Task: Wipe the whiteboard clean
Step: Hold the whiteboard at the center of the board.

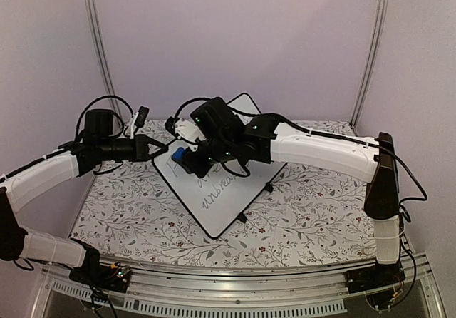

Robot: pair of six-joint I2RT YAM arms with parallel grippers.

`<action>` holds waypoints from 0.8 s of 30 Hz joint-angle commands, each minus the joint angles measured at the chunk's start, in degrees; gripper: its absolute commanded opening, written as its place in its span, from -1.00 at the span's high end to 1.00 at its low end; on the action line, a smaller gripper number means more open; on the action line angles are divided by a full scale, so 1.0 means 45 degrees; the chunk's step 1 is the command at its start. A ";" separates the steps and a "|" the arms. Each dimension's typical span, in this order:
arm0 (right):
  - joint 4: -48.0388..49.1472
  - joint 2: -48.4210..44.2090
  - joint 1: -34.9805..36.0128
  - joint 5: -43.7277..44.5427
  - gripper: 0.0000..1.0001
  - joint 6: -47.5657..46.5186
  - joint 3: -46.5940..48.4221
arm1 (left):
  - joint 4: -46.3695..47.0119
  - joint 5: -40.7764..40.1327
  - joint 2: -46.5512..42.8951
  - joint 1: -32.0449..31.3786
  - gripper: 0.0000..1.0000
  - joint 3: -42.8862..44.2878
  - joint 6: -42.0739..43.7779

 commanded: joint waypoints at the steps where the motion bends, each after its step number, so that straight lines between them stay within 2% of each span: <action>1: -0.0036 0.0333 0.0094 -0.0202 0.54 0.0163 0.0570 | 0.0352 0.0479 0.0060 -0.0025 1.00 0.0001 0.0128; 7: -0.0135 0.0639 0.0101 -0.0195 0.53 0.0274 0.0978 | 0.0681 0.0512 -0.0153 -0.0026 1.00 -0.0105 -0.0080; 16: -0.0528 0.0910 0.0161 -0.0196 0.52 0.0464 0.1357 | 0.0957 -0.0672 -0.0801 -0.0137 1.00 -0.0377 -0.0756; 24: -0.0763 0.1148 0.0308 -0.0058 0.52 0.0453 0.1854 | 0.1121 -0.0985 -0.0985 -0.0411 1.00 -0.0465 -0.1029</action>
